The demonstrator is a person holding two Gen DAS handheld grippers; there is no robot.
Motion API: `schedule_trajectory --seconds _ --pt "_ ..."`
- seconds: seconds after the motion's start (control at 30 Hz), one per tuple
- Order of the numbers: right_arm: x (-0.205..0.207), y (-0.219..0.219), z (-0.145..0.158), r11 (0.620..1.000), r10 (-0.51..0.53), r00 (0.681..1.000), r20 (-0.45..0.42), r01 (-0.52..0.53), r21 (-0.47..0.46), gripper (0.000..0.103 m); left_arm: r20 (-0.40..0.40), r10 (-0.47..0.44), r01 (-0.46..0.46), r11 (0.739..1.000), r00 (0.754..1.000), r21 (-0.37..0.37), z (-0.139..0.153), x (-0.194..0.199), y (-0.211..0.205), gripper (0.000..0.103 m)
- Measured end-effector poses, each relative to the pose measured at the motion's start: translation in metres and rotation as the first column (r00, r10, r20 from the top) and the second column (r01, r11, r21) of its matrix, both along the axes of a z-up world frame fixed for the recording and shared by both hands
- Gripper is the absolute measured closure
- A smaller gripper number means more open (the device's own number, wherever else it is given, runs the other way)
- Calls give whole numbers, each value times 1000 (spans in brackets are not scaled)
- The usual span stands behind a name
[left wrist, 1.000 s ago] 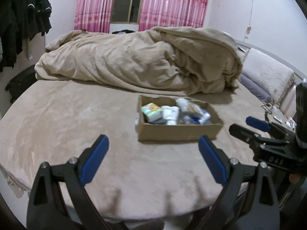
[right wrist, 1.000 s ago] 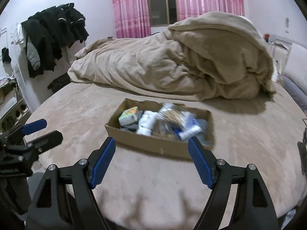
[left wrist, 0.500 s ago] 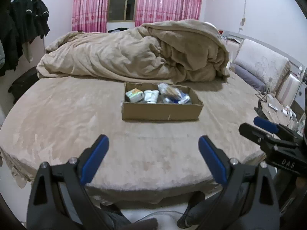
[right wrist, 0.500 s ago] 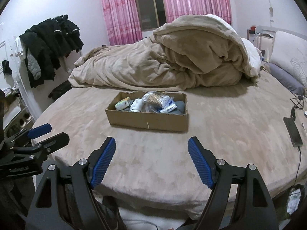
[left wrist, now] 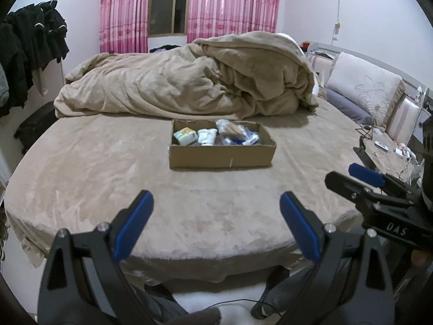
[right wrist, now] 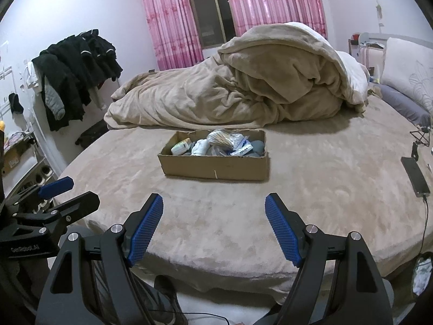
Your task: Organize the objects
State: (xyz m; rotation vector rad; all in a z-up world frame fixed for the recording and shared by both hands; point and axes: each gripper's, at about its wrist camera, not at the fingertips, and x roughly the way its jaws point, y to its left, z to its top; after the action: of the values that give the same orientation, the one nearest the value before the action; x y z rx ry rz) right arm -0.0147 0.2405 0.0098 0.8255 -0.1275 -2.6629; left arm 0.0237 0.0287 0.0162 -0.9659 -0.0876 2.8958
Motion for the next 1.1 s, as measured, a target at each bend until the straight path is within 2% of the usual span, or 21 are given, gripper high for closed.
schedule_trajectory --seconds 0.5,1.1 --pt "13 -11 10 1000 -1 1000 -30 1 17 22 -12 15 -15 1000 1000 17 7 15 -13 7" --pt "26 -21 20 1000 10 999 -46 -9 24 22 -21 28 -29 1000 999 -8 7 28 -21 7"
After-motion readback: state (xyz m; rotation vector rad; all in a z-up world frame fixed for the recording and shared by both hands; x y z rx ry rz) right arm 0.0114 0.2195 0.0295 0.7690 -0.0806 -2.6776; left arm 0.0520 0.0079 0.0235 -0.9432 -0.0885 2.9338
